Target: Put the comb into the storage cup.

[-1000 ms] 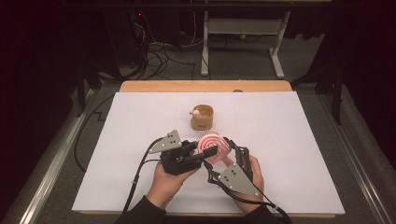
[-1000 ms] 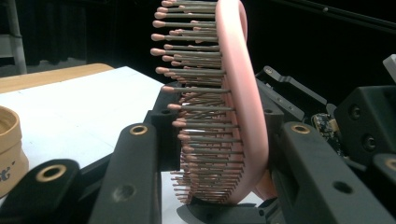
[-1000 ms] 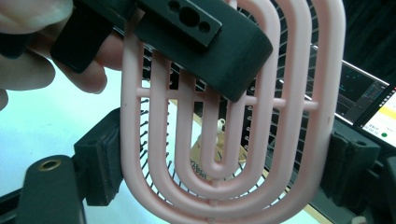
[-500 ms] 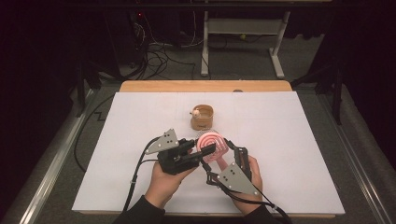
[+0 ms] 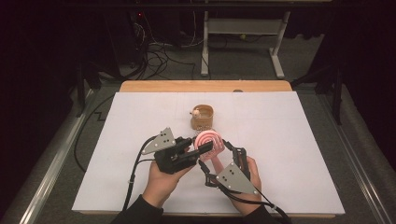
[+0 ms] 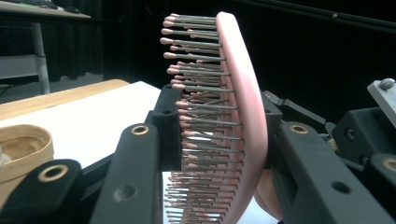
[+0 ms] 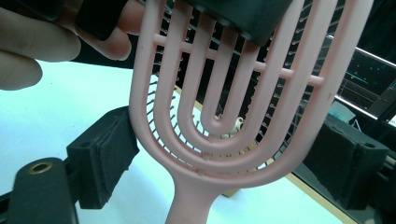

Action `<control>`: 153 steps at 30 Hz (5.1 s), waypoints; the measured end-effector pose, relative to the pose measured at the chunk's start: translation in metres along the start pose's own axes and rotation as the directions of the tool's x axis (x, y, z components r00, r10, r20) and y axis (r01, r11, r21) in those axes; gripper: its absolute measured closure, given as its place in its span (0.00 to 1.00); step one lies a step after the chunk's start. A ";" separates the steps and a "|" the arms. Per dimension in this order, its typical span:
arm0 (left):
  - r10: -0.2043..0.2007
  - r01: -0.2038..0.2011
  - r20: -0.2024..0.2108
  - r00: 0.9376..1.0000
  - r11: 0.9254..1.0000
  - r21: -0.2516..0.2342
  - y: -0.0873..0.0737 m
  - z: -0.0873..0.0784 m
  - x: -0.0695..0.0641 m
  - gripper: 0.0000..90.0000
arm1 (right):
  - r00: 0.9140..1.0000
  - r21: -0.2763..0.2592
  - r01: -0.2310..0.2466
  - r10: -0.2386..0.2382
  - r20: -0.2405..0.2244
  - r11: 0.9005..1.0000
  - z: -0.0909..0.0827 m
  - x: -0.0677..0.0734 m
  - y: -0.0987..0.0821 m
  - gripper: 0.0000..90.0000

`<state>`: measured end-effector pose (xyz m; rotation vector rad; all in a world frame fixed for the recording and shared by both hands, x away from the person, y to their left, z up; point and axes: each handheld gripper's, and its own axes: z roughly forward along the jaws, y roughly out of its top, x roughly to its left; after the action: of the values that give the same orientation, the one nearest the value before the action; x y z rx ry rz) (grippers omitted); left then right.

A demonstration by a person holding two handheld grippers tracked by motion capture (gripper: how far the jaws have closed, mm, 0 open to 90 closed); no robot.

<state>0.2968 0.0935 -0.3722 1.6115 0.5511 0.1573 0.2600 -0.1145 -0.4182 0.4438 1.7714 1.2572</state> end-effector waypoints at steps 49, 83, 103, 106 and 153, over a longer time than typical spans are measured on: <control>0.024 -0.027 -0.098 0.995 0.999 -0.027 0.004 -0.030 0.019 0.71 | 0.975 0.113 -0.208 0.215 -0.051 0.971 -0.021 -0.043 -0.032 0.00; 0.015 -0.032 -0.211 0.977 0.996 -0.079 0.005 -0.069 0.040 0.71 | 0.957 0.218 -0.290 0.285 0.051 0.932 -0.052 -0.085 -0.086 0.00; 0.025 -0.042 -0.231 0.973 0.997 -0.069 0.002 -0.071 0.044 0.71 | 0.946 0.222 -0.322 0.310 0.091 0.920 -0.066 -0.095 -0.096 0.00; 0.024 -0.041 -0.226 0.974 0.997 -0.072 0.002 -0.070 0.043 0.71 | 0.946 0.225 -0.323 0.311 0.089 0.919 -0.066 -0.094 -0.096 0.00; 0.043 -0.063 -0.199 0.979 0.994 -0.094 0.041 -0.028 0.041 0.71 | 0.945 0.214 -0.327 0.318 0.074 0.921 -0.064 -0.093 -0.095 0.00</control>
<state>0.3315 0.1355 -0.3380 1.5223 0.6429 0.3821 0.2761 -0.2568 -0.4541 0.9159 1.8675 1.2629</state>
